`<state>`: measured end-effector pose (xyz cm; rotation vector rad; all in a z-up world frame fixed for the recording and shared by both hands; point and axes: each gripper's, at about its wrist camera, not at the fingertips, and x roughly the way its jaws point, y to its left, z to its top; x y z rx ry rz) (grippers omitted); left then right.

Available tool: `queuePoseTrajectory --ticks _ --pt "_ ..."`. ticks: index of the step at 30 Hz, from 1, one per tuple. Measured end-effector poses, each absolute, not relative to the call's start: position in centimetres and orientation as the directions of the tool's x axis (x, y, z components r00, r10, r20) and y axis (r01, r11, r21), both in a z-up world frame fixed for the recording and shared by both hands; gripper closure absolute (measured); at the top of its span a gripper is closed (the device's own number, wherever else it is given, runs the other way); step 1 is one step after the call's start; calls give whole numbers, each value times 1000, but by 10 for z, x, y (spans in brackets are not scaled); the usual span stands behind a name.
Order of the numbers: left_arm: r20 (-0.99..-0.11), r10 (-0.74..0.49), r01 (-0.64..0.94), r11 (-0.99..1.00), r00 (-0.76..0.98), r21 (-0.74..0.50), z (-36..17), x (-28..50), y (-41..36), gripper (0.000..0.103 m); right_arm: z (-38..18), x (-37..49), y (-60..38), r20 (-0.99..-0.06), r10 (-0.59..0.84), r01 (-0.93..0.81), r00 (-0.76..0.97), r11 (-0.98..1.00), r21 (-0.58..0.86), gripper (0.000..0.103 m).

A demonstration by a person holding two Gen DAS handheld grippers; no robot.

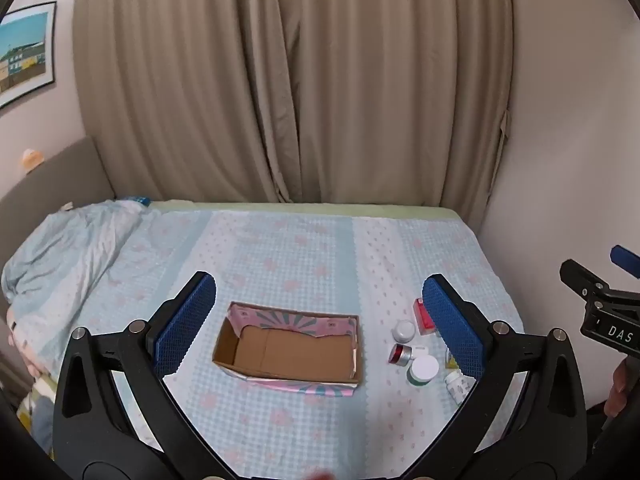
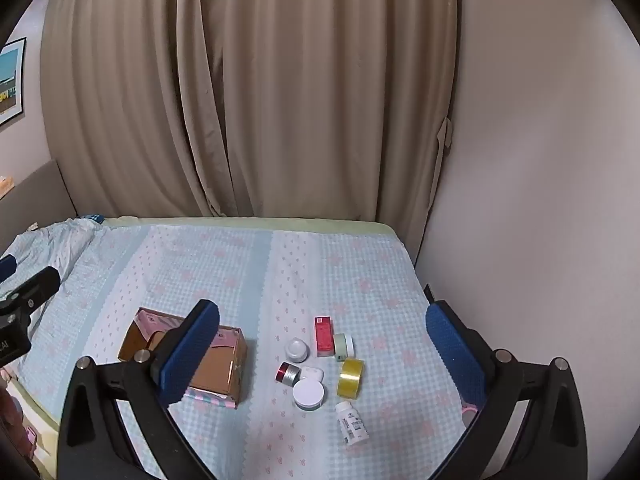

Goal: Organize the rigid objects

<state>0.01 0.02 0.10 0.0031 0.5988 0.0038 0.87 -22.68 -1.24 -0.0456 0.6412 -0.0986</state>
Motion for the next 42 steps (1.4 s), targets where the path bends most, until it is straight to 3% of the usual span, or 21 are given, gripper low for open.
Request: queuePoseTrajectory --ticks 5,42 --pt "-567 -12 1 1000 824 -19 -2 9 -2 1 -14 5 -217 -592 -135 82 795 990 -116 0" --pt "-550 -10 -3 1000 835 -22 -4 2 5 1 -16 14 -229 -584 -79 58 808 997 -55 0"
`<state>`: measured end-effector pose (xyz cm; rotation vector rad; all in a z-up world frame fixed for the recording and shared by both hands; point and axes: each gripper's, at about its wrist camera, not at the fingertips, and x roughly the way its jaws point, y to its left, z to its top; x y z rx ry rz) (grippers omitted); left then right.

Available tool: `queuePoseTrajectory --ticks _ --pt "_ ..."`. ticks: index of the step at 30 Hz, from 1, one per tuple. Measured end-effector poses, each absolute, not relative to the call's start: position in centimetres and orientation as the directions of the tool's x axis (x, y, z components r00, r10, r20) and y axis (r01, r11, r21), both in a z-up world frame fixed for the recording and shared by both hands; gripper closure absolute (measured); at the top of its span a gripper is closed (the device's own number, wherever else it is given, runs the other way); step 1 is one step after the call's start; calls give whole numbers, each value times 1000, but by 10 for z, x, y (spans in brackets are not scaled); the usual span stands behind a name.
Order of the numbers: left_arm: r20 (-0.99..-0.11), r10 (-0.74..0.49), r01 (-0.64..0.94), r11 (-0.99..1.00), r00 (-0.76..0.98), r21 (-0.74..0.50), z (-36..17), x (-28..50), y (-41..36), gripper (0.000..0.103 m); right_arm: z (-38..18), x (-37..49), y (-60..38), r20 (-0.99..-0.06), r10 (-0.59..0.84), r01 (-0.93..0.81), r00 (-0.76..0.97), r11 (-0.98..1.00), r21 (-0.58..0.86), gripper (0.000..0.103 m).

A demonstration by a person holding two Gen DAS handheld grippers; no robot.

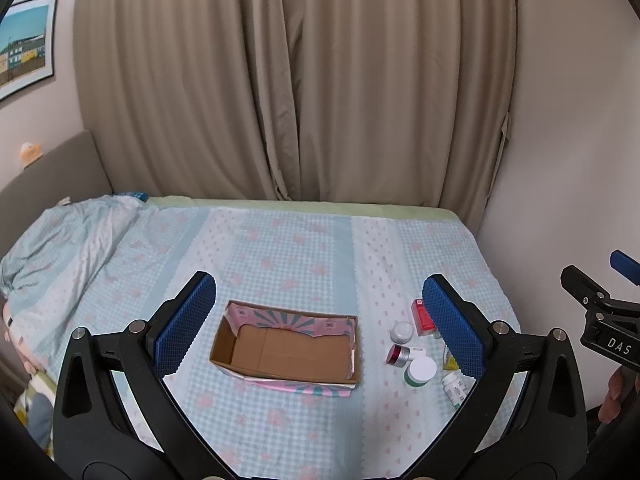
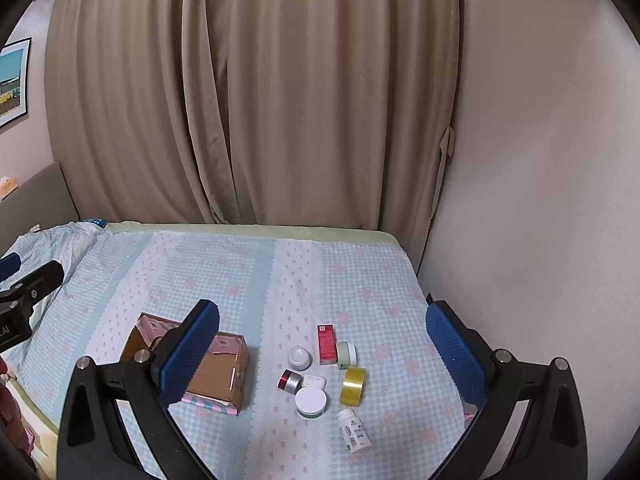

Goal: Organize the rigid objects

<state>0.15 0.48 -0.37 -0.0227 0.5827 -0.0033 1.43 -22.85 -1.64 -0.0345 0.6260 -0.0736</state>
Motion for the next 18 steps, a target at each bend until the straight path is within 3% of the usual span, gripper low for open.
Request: queuePoseTrajectory --ticks 18 --pt "-558 -15 -1 1000 830 -29 -2 6 7 1 -17 7 -229 -586 -83 61 806 996 -58 0"
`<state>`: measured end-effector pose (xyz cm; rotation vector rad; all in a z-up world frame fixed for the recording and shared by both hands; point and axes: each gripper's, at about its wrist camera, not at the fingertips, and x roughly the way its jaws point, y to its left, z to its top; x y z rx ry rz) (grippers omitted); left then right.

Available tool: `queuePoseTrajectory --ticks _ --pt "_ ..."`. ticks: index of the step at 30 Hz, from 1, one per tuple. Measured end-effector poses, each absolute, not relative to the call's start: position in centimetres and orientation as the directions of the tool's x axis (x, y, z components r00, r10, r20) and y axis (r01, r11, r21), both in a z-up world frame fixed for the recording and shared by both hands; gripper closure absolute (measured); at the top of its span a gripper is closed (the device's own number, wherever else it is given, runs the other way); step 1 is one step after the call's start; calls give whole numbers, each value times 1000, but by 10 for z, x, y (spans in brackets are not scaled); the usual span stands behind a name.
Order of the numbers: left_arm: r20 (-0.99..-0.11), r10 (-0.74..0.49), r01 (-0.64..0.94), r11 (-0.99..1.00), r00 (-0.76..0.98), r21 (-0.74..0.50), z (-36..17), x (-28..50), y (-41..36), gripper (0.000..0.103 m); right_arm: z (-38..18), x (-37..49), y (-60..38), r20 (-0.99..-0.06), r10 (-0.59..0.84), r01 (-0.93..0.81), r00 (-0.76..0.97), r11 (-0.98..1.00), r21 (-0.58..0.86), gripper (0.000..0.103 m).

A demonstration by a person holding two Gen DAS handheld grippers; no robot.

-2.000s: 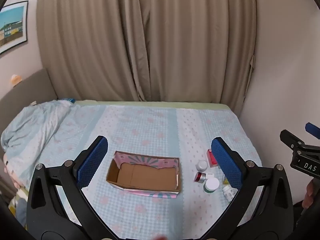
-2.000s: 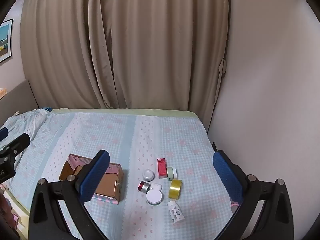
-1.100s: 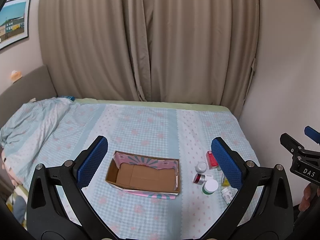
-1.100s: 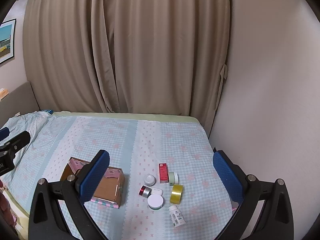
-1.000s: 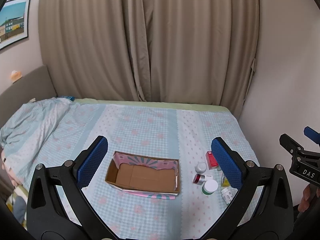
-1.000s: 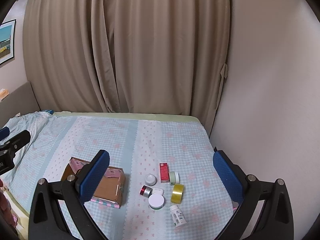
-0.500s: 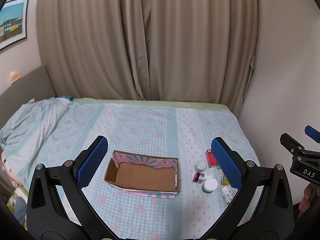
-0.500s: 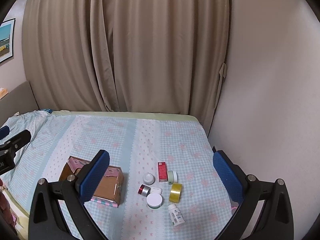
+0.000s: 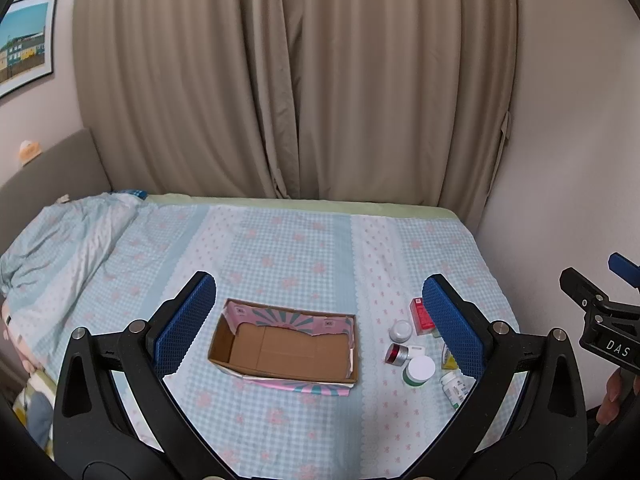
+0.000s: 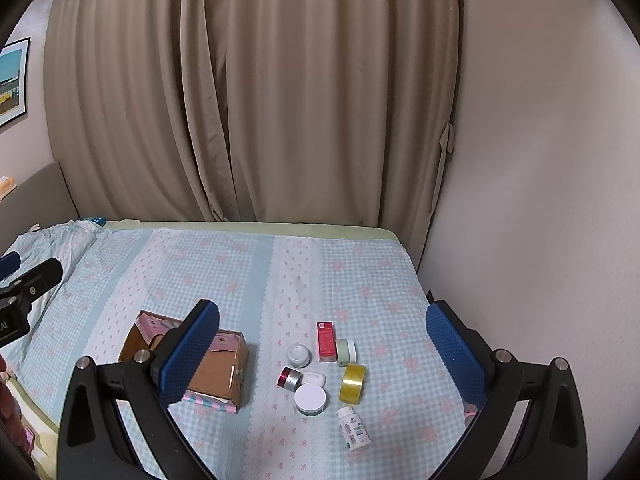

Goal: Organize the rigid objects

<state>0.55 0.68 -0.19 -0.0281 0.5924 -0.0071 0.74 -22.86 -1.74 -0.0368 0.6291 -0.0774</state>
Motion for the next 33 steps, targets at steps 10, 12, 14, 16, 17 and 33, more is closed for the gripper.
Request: queuePoseTrajectory --ticks 10,12,14,16,17,33 --pt "-557 -15 -1 1000 830 -29 -2 5 6 1 -17 8 -228 -587 -84 62 805 996 -58 0" --pt "-557 -13 -2 1000 831 -27 -2 5 6 1 -16 8 -228 -588 -84 62 805 996 -57 0" --pt "-558 -14 -1 1000 830 -27 -1 6 5 1 -17 8 -228 -587 -85 62 805 996 -59 0" --pt "-557 -13 -2 1000 830 -26 -2 6 5 1 -16 8 -227 -587 -85 63 805 996 -58 0" --pt "-557 -14 -2 1000 830 -27 -2 6 5 1 -15 9 -227 -588 -86 64 805 996 -58 0" --pt "-583 -22 5 1000 812 -31 -9 17 -5 1 -13 9 -224 -596 -91 66 798 996 -63 0"
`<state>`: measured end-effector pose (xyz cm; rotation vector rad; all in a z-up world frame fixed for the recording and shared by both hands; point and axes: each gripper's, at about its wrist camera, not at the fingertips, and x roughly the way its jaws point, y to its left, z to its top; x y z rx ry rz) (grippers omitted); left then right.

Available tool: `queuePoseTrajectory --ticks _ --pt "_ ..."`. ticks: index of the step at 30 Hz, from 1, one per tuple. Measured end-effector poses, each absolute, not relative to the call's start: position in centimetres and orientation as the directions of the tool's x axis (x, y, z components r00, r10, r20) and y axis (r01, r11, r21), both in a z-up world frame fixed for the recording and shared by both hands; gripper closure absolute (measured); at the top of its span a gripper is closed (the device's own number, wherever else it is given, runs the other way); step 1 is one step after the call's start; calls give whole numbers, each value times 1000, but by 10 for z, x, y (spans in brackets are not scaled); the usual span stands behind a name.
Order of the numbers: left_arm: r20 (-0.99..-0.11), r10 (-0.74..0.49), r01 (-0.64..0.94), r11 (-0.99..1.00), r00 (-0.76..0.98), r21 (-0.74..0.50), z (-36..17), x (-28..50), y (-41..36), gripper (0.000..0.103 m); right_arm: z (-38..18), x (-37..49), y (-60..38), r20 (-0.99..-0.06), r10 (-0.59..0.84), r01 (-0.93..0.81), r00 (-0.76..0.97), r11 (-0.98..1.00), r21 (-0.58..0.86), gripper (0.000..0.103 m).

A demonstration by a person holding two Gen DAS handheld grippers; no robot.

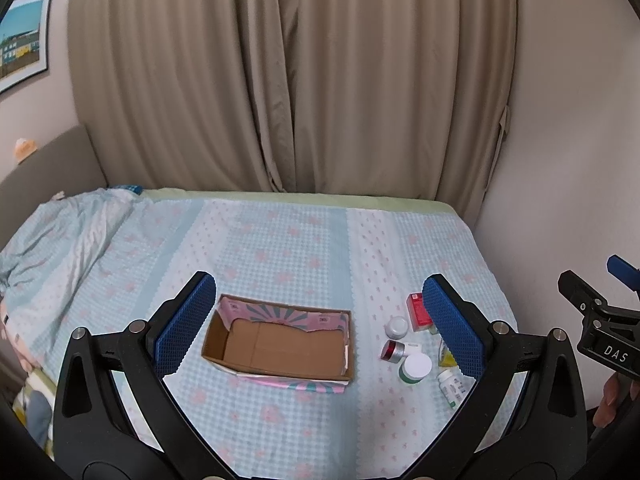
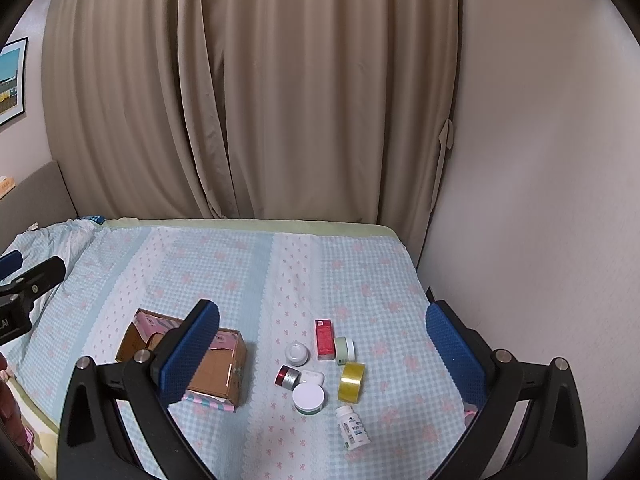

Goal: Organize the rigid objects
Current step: 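Grasp the white round jar with the left tool while the right tool grasps the yellow tape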

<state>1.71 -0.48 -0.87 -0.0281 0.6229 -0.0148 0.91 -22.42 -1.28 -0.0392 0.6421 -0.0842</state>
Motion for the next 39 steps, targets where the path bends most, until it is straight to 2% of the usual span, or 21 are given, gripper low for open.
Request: queuePoseTrajectory --ticks 4,9,17,29,39 --pt "-616 -36 11 999 787 -44 -14 29 -6 1 -15 8 -226 -605 -87 67 791 996 -56 0" --pt "-665 -72 39 997 743 -64 -35 55 -23 1 -23 14 -241 -662 -69 79 746 997 -14 0" --pt "-802 -105 101 993 588 -57 -108 122 -85 1 -76 45 -295 -770 -81 137 633 990 9 0" --pt "-945 -131 207 976 299 -70 -273 235 -163 1 -230 118 -348 -946 -70 279 316 960 22 0" --pt "-992 -77 289 956 98 -46 -413 288 -204 1 -353 161 -347 -991 -24 305 128 952 17 0"
